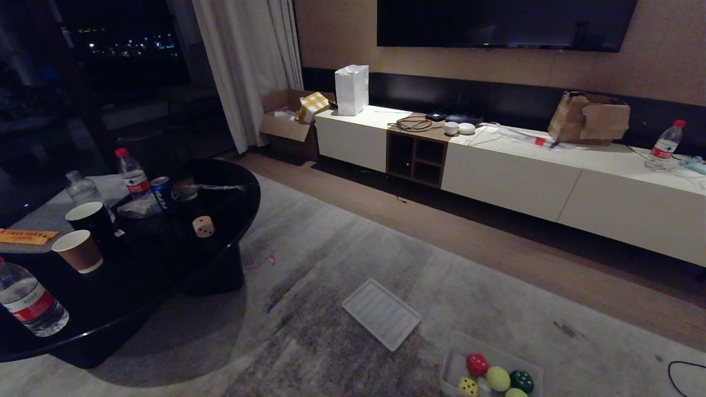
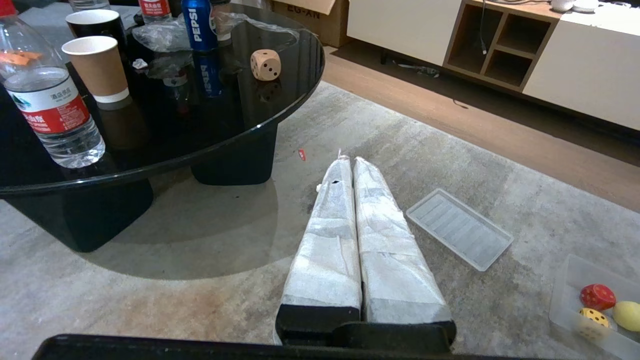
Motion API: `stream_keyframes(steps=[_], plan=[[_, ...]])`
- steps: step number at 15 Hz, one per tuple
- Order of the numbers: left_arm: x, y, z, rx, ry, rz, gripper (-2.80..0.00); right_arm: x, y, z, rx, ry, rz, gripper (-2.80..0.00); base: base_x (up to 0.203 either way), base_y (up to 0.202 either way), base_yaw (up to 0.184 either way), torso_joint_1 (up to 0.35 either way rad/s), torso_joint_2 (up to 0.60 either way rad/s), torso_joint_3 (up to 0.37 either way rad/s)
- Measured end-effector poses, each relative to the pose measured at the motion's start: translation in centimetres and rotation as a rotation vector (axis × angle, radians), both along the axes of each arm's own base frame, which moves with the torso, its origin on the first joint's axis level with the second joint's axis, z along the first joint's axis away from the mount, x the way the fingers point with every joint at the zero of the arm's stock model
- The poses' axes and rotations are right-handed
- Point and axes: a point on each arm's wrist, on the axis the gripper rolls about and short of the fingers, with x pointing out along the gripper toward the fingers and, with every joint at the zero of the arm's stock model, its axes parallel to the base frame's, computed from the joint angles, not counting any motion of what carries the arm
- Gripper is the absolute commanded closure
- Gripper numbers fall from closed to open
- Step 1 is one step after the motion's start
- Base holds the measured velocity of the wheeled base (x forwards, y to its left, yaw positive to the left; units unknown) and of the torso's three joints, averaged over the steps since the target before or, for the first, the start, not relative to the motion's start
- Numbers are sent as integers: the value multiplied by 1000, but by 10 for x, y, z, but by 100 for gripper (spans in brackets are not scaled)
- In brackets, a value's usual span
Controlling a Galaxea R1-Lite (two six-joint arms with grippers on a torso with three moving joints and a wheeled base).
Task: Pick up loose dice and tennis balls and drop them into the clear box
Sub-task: Pick up toys out of the box
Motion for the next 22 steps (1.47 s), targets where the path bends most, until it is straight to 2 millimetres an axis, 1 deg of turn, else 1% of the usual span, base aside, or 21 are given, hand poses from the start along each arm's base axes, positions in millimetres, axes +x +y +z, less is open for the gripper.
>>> stream_keyframes(steps=[4,22], plan=[[0,0,0,-2,0,0,0,0,0,0,0,0,-2,0,-2,-1,25,1,1,2],[0,0,0,-1,0,0,0,0,0,0,0,0,0,0,0,-9,163,2,3,3]])
